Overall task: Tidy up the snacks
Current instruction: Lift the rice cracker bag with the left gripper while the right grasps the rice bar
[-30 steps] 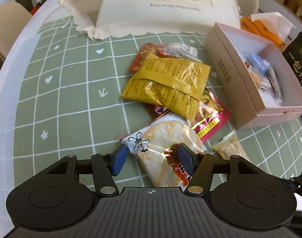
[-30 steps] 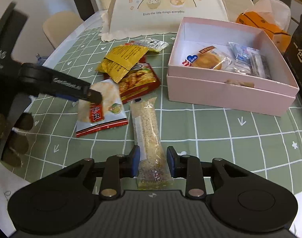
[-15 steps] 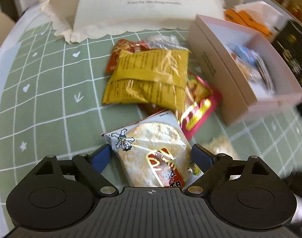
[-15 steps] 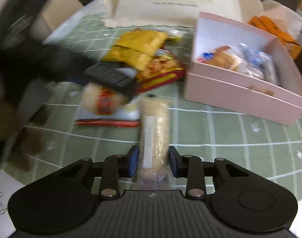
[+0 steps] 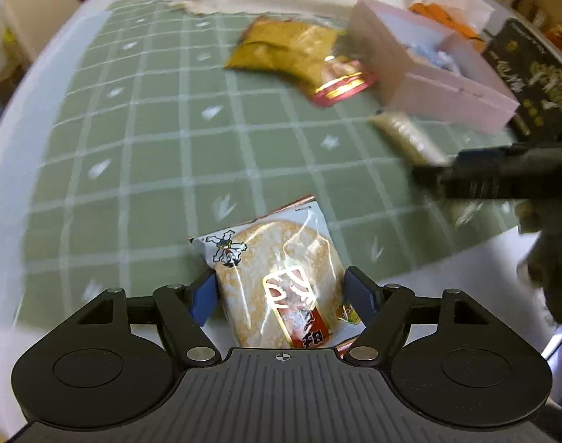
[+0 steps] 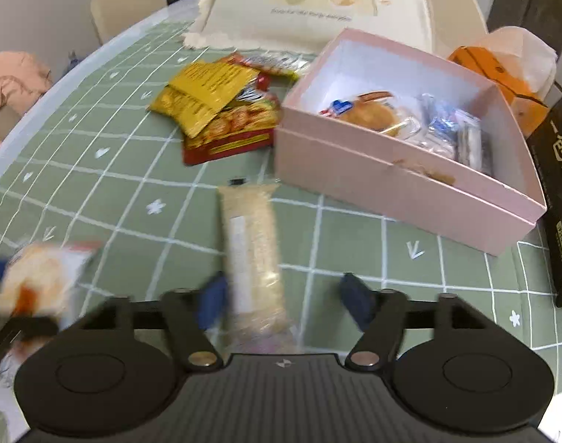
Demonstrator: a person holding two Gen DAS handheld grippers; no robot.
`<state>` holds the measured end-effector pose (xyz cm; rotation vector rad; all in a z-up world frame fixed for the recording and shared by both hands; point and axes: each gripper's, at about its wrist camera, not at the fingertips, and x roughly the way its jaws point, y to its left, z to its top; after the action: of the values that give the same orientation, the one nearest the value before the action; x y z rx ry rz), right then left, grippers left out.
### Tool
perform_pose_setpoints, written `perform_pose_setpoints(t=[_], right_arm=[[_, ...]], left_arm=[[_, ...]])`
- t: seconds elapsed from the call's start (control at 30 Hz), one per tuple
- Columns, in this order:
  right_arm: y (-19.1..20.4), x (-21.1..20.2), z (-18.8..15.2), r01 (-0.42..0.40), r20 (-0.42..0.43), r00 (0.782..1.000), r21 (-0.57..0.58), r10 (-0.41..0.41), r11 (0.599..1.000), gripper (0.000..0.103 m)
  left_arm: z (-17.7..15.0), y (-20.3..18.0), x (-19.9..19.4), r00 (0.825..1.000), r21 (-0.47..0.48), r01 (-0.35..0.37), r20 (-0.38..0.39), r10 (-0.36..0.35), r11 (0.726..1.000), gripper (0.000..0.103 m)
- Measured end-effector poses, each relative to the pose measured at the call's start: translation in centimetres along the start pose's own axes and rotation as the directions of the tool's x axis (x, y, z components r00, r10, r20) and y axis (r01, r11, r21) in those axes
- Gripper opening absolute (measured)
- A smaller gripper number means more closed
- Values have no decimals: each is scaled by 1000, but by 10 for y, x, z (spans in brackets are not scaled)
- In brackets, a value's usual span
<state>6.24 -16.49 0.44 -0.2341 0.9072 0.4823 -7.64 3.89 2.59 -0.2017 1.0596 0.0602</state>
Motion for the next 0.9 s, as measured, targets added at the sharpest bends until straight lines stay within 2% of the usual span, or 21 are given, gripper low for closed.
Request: perform_pose_setpoints(t=[0.13,0.3,0.4,0.53,0.83,0.87,0.9], right_arm=[[-2,5,2,4,40,999,-17,-3,1000,82],[11,2,4,6,16,1000,26,-7,1000,81],[29,-4,3,6,3,1000,9,-6,1000,69],[35,-7,2,4,-24,1000,9,-3,1000,68],[34,1,12,-10,-31,999,-42,9,999,68],[36,2,14,-14,-28,1000,-43,13,999,67],[38,2,15,-18,-22,1000,-51,17,999,61]], left_arm=[[0,12,-5,999,-97,-33,-13,32,995,78],[10,-2,3,998,-73,-66,-5,66,995,82],[19,-10,13,996,-30,-84,-6,84,996,86],[29,-9,16,996,-30,-90,-13,90,995,82],[1,20,-5,989,-136,-147,-13,147,980,80],[0,22,-7,987,-145,-158,-16,158,977,80],[-1,25,-8,987,-157,-159,-18,158,975,80]])
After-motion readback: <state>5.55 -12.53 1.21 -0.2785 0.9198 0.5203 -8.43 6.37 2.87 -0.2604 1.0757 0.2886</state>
